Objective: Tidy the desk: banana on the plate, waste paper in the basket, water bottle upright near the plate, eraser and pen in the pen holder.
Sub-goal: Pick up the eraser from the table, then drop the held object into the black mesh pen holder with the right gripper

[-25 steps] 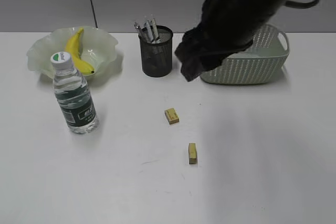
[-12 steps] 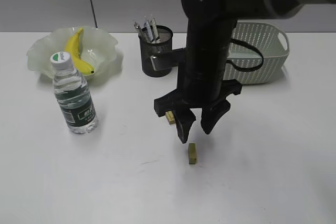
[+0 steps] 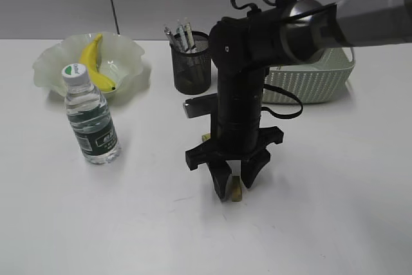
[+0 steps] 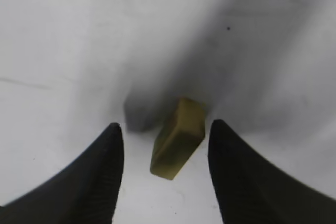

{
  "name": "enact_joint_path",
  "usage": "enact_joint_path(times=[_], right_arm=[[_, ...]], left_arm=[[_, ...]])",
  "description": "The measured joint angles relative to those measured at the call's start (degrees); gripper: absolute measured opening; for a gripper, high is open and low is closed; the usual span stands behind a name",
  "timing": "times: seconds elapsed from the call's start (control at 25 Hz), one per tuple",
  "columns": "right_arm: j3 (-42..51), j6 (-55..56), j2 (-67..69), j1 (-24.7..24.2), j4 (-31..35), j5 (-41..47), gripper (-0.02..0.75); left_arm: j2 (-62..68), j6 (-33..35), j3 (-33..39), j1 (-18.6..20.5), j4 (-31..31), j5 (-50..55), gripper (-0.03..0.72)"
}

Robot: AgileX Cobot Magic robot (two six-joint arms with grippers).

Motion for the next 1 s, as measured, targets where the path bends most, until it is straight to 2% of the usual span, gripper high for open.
enact_joint_path(times=[0.12, 0.28, 0.48, 0.68, 0.8, 1.0], right_arm=[[0.00, 0.00, 1.08, 0.00, -0.06, -0.07, 0.359], [-0.02, -0.19, 1.21, 0.00, -1.11, -0.07, 0.130], [-0.11, -0.76, 0.05, 0.00, -3.57, 1.46, 0.120], [-2.10, -2.32, -7.99, 0.00, -4.04, -0.37, 0.120], [-5.23, -2.86, -12.35, 0.00, -5.80, -7.06, 0.120], [-9.48, -3.04, -14.20, 0.00, -9.54, -23.96, 0.120]], left_arm=[[0.00, 0.00, 0.00, 0.00, 0.04, 0.00, 0.314], [0.00, 0.00, 0.00, 0.00, 0.04, 0.00, 0.314], [0.00, 0.00, 0.00, 0.00, 0.04, 0.00, 0.314], [0.00, 0.00, 0.00, 0.00, 0.04, 0.00, 0.313], [0.00, 0.00, 0.00, 0.00, 0.04, 0.00, 0.313], [0.00, 0.00, 0.00, 0.00, 0.04, 0.00, 0.312]])
